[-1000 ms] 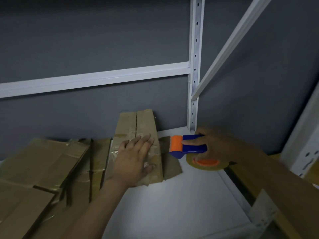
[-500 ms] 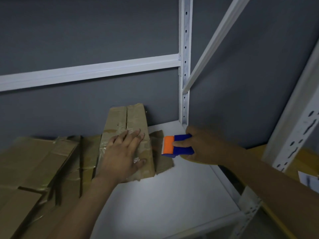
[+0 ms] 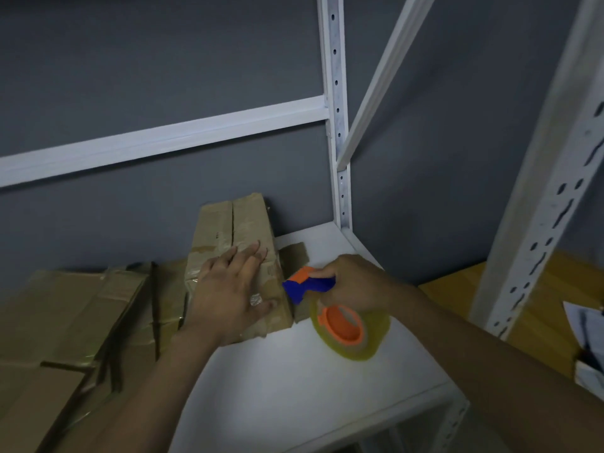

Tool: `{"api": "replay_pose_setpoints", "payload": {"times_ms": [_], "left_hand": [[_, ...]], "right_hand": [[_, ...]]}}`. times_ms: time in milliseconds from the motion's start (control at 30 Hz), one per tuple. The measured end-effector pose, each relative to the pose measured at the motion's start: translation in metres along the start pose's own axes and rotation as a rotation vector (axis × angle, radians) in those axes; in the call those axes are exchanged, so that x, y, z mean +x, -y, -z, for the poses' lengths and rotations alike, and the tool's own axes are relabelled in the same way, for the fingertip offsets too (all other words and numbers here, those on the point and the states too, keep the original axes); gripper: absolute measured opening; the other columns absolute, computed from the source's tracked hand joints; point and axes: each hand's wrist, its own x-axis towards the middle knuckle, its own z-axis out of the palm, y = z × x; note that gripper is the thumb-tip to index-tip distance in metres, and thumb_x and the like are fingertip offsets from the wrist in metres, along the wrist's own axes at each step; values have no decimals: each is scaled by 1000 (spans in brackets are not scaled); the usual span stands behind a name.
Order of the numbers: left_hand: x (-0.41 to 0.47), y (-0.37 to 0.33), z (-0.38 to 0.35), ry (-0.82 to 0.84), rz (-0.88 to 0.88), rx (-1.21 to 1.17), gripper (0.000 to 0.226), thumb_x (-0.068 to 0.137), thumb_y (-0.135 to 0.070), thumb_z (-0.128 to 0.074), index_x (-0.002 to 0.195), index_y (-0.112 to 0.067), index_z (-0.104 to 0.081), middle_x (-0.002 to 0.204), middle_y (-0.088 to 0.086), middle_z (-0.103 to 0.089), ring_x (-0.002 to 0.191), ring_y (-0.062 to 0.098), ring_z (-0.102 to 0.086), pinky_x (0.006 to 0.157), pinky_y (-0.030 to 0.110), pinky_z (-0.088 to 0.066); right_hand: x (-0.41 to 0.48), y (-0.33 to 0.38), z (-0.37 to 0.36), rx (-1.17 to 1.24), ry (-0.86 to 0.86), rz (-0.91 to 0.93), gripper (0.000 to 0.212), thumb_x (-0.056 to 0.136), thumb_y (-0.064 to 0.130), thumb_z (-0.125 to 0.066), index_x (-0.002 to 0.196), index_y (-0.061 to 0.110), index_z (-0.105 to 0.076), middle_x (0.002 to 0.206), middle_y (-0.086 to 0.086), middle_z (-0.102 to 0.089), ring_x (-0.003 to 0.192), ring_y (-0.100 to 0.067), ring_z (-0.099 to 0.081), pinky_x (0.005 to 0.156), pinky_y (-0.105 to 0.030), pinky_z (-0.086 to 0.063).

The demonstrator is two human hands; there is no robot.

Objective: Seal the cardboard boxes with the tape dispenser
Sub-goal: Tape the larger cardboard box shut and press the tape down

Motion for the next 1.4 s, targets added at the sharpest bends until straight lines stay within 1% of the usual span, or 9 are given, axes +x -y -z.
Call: {"api": "replay_pose_setpoints", "payload": {"times_ms": [167, 333, 467, 633, 800, 933, 1033, 1167, 1400], "left_hand": [[6, 19, 19, 77, -13, -235, 105, 64, -94, 3, 151, -40, -20, 157, -12, -28, 142, 15, -31, 113, 35, -27], [24, 42, 22, -81, 61, -288, 86, 84, -75, -4, 146, -28, -41, 148, -1, -46, 135, 24, -43, 107, 41, -34], [31, 44, 8, 206, 180, -232, 70, 89, -71, -3, 152, -41, -14, 160, -15, -12, 149, 13, -9, 119, 41, -11], [34, 40, 14, 287, 230, -244, 64, 92, -71, -10, 151, -47, -6, 160, -21, -2, 149, 7, -1, 117, 46, -6], [38, 41, 15, 337, 234, -260, 76, 84, -82, -11, 151, -48, -4, 160, -22, -1, 148, 8, 0, 117, 44, -11], [37, 43, 13, 273, 238, -313, 75, 84, -81, -14, 151, -46, -14, 159, -22, -10, 148, 8, -6, 118, 45, -15], [26, 45, 8, -66, 237, -563, 47, 91, -64, -44, 132, -42, -54, 139, -22, -50, 133, 6, -42, 110, 30, -33], [10, 55, -1, -319, 331, -1100, 19, 96, -35, -57, 97, -27, -75, 103, -11, -73, 101, 8, -65, 99, 40, -49], [-25, 122, 5, 120, 20, -1037, 56, 94, -5, -57, 116, -56, -61, 130, -38, -49, 133, -13, -33, 111, 12, -19]], "right_hand": [[-15, -40, -3, 660, -9, -307, 36, 75, 22, -79, 109, 30, -71, 92, -1, -74, 82, -14, -70, 79, -30, -58], [-7, -59, -21, 566, 53, -465, 19, 83, 30, -72, 98, 17, -72, 87, -4, -74, 79, -17, -70, 66, -24, -54], [22, -31, -40, 114, -141, -351, 37, 96, 42, -48, 123, 19, -59, 120, -2, -62, 116, -25, -57, 96, -33, -43], [69, 61, -61, 920, -66, -511, 72, 81, 82, -32, 127, 31, -50, 129, -3, -53, 109, -21, -53, 97, -38, -43], [77, 55, -77, 1057, -93, -589, 86, 68, 94, -27, 106, 25, -60, 105, -5, -66, 90, -22, -65, 82, -36, -53], [76, 45, -70, 729, -29, -513, 77, 81, 82, -19, 125, 27, -49, 114, -5, -61, 101, -21, -60, 89, -38, -49], [70, 42, -49, 255, -275, -14, 50, 102, 35, -35, 150, 31, -22, 151, 0, -36, 134, -19, -38, 111, -38, -33], [59, 31, -31, 61, -117, 377, 55, 94, 4, -50, 144, 26, -41, 152, 12, -32, 142, -4, -22, 117, -26, -19], [69, 19, -2, -137, -1, 374, 62, 87, 33, -67, 142, 35, -39, 148, 24, -27, 139, -2, -25, 114, -27, -27]]}}
